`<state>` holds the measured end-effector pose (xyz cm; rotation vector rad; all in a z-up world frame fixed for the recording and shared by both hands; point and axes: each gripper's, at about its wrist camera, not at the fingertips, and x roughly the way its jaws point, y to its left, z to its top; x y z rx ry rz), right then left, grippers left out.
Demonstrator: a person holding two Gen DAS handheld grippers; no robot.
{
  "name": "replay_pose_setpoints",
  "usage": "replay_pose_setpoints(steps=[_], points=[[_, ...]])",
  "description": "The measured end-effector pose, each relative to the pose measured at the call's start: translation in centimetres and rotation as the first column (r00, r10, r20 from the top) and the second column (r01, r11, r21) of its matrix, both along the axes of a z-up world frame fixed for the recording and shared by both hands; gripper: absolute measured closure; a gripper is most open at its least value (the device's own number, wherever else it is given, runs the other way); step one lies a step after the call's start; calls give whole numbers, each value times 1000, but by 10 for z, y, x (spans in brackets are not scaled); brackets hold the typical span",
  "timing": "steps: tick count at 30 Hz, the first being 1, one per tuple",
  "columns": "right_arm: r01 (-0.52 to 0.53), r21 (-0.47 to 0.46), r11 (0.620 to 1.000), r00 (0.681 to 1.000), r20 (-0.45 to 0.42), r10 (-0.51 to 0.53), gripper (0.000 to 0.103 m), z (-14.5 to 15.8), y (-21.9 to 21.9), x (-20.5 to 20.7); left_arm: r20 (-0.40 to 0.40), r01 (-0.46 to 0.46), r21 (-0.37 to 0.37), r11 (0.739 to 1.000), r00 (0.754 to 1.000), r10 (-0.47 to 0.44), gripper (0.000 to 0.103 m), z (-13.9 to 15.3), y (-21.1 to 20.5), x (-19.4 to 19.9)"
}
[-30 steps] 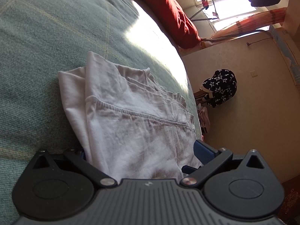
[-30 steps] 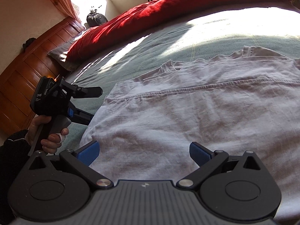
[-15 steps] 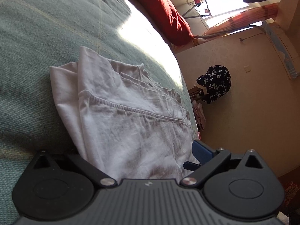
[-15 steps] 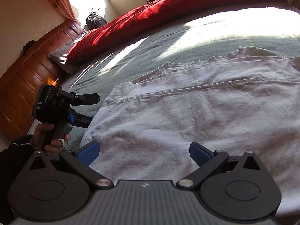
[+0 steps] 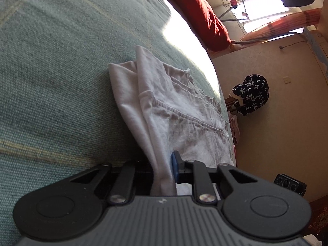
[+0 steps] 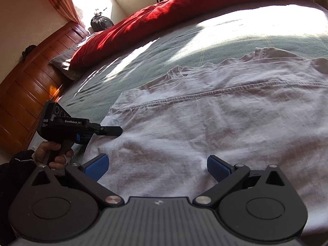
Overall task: Fold clothes
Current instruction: 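Close the left tool on the white shirt's side edge, then lift the gripped shirt edge upward with the left tool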
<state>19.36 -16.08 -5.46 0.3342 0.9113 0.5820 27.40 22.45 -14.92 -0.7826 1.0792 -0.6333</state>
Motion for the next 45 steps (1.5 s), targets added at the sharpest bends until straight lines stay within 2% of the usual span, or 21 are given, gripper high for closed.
replay_pose_setpoints(steps=[2, 5, 23, 39, 45], points=[[4, -10, 1000, 1000, 3, -4, 0, 1, -1, 0, 19, -1, 37, 999, 1000, 0, 87, 7, -4, -2], [10, -10, 1000, 1000, 5, -10, 0, 2, -4, -2, 36, -15, 55, 998, 999, 13, 92, 15, -7, -5], [36, 22, 999, 999, 0, -36, 0, 5, -20, -9, 166, -19, 46, 999, 986, 11, 92, 78, -29, -14], [36, 84, 996, 999, 15, -38, 0, 5, -49, -16, 242, 22, 49, 999, 970, -34, 92, 126, -77, -10], [14, 167, 986, 999, 38, -21, 0, 3, -51, -6, 254, 19, 59, 998, 967, -33, 92, 138, -95, -10]])
